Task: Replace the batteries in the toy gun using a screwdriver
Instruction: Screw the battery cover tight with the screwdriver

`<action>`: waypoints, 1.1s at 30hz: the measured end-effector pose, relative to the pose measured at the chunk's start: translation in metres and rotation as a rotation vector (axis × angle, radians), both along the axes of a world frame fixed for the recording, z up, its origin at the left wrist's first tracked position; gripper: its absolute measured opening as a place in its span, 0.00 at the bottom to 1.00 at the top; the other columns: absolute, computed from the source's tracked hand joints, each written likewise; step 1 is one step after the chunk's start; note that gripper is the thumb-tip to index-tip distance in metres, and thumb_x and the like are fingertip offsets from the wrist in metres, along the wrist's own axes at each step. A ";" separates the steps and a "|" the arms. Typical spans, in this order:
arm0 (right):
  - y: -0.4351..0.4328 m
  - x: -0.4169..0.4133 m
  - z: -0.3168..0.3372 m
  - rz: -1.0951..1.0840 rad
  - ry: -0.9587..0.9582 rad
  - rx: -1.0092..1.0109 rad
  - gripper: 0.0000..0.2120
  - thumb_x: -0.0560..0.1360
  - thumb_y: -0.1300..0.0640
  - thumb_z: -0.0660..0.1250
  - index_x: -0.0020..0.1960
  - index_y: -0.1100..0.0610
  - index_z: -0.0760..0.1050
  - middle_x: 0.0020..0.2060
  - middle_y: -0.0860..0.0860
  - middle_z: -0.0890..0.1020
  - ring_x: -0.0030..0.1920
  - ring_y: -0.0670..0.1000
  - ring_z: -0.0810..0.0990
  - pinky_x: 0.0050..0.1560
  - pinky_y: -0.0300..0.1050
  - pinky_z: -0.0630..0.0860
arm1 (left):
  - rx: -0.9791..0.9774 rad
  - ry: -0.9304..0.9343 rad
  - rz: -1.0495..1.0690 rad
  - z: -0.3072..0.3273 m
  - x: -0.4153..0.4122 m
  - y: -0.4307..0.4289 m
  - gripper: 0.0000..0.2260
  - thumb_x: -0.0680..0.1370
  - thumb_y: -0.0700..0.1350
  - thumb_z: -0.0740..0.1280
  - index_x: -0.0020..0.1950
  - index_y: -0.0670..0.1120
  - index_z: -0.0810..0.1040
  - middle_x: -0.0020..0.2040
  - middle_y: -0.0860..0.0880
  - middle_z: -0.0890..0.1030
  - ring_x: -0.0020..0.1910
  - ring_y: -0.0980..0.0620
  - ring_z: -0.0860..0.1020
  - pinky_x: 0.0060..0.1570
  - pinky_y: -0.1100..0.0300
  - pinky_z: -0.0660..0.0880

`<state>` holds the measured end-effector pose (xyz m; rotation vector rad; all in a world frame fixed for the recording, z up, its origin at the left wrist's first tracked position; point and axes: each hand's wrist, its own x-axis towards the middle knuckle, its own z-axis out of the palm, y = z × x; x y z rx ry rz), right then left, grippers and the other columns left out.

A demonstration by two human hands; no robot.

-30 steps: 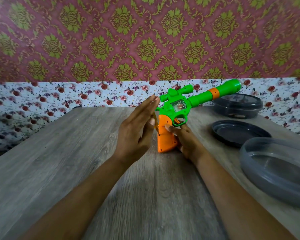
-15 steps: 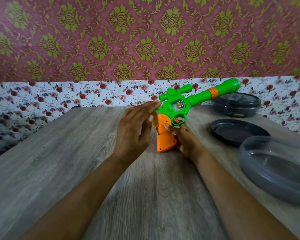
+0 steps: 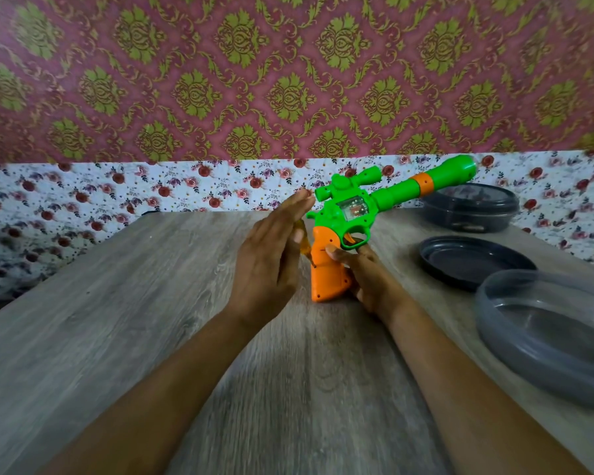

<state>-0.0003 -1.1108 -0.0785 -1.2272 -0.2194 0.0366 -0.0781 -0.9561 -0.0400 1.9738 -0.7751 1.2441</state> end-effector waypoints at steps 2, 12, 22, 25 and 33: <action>0.000 0.000 -0.001 -0.001 0.004 -0.003 0.23 0.74 0.64 0.65 0.68 0.56 0.66 0.57 0.54 0.78 0.50 0.50 0.80 0.43 0.48 0.81 | -0.001 0.001 -0.008 0.001 0.000 0.000 0.16 0.80 0.42 0.57 0.67 0.42 0.72 0.68 0.47 0.72 0.68 0.54 0.70 0.65 0.58 0.69; 0.001 0.003 -0.001 -0.016 0.024 -0.009 0.21 0.74 0.65 0.65 0.67 0.57 0.68 0.52 0.52 0.80 0.47 0.49 0.80 0.41 0.47 0.81 | -0.055 -0.109 0.071 0.006 0.000 0.004 0.13 0.78 0.39 0.63 0.61 0.39 0.78 0.50 0.43 0.82 0.49 0.52 0.79 0.49 0.65 0.75; 0.001 0.005 -0.005 0.006 0.013 0.020 0.22 0.74 0.64 0.65 0.68 0.57 0.68 0.60 0.58 0.79 0.53 0.53 0.80 0.45 0.49 0.81 | 0.058 -0.054 -0.027 0.002 -0.006 -0.005 0.16 0.80 0.44 0.60 0.66 0.40 0.74 0.66 0.45 0.75 0.65 0.54 0.73 0.62 0.61 0.72; 0.001 0.006 -0.006 0.008 0.015 0.015 0.23 0.74 0.64 0.65 0.68 0.56 0.67 0.61 0.57 0.78 0.54 0.54 0.80 0.43 0.48 0.80 | 0.040 -0.093 -0.034 0.002 -0.008 -0.006 0.12 0.78 0.42 0.63 0.59 0.39 0.79 0.56 0.43 0.80 0.58 0.54 0.76 0.56 0.66 0.73; 0.000 0.011 -0.008 -0.007 0.036 -0.022 0.26 0.73 0.62 0.68 0.69 0.54 0.66 0.62 0.57 0.77 0.60 0.58 0.77 0.55 0.58 0.76 | -0.007 -0.010 -0.092 -0.001 -0.002 -0.005 0.17 0.79 0.35 0.58 0.69 0.38 0.69 0.63 0.41 0.77 0.64 0.50 0.75 0.61 0.58 0.74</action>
